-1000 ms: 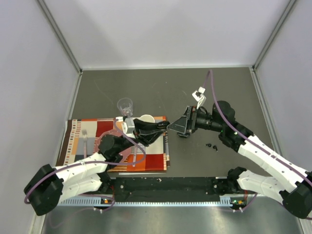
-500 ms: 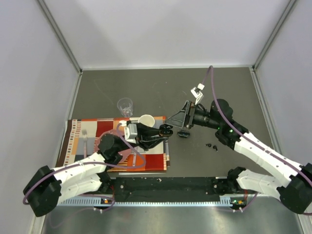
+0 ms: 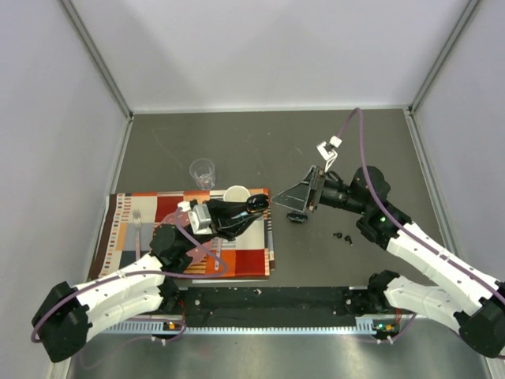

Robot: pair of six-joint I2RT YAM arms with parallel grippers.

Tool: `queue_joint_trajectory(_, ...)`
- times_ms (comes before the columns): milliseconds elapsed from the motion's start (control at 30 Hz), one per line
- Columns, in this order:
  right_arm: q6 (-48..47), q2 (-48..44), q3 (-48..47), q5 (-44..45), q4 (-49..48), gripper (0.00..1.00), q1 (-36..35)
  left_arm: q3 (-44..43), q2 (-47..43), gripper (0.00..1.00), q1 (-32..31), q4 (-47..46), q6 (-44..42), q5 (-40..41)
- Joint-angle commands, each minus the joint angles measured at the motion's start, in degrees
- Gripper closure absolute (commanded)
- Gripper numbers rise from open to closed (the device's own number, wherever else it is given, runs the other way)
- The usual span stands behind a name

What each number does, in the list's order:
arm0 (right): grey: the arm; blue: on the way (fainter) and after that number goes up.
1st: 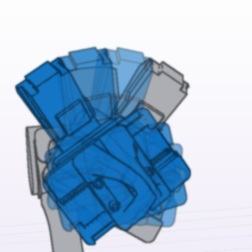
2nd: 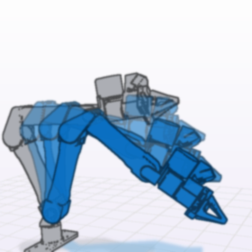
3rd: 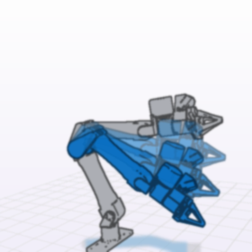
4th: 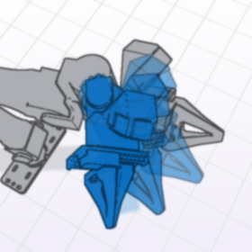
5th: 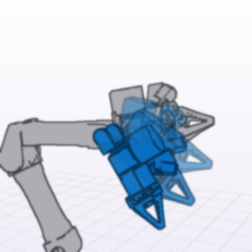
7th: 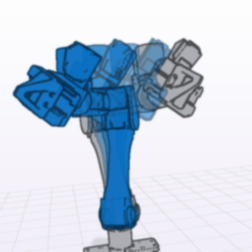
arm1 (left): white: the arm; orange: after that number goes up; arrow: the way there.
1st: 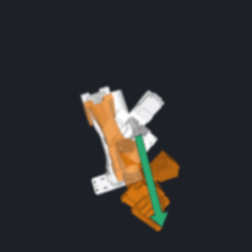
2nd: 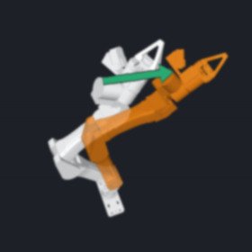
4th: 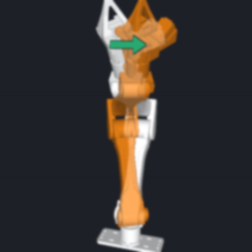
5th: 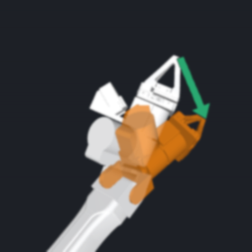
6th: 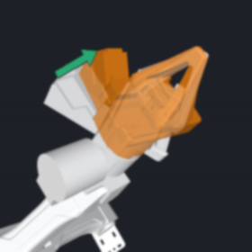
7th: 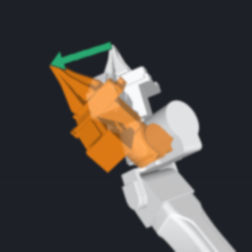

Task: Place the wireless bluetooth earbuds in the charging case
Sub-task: Open the charging case.

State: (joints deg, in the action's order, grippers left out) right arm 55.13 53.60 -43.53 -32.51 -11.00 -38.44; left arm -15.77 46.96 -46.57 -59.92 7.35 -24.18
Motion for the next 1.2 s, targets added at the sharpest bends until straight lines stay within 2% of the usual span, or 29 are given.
queue_joint_trajectory(0,-0.2,0.0,-1.6,-3.3,-1.7,0.12,0.2,0.3,-1.3,1.00,0.1,-1.3,-2.9,4.6)
queue_joint_trajectory(200,-0.6,1.9,-2.4,-5.9,-0.5,0.14,0.3,-0.6,-1.0,1.00,0.0,-2.2,-3.4,5.6)
queue_joint_trajectory(333,1.6,4.6,-1.7,-6.7,-4.5,0.21,0.2,-1.3,0.1,1.00,0.0,-2.9,-4.1,3.4)
queue_joint_trajectory(500,4.8,7.0,-0.9,-7.2,-9.0,0.25,0.2,-1.2,1.5,1.00,0.0,-5.0,-4.3,2.1)
queue_joint_trajectory(633,7.0,8.7,-0.1,-7.7,-12.6,0.32,0.2,-1.1,1.9,1.00,0.0,-5.3,-4.5,1.7)
queue_joint_trajectory(700,7.4,9.8,-0.2,-8.4,-13.0,0.39,0.2,-1.0,1.9,1.00,0.0,-5.5,-5.1,1.9)
queue_joint_trajectory(833,6.1,10.8,-1.1,-10.3,-11.9,0.44,0.2,-0.1,2.2,1.00,-0.1,-7.0,-6.6,2.6)
queue_joint_trajectory(1033,5.2,11.0,-1.6,-10.5,-10.9,0.46,0.2,1.0,3.1,1.00,-0.1,-10.0,-6.8,3.2)
queue_joint_trajectory(1167,6.9,11.9,-1.0,-11.3,-14.0,0.50,0.1,0.7,3.6,1.00,-0.1,-10.0,-6.8,2.7)
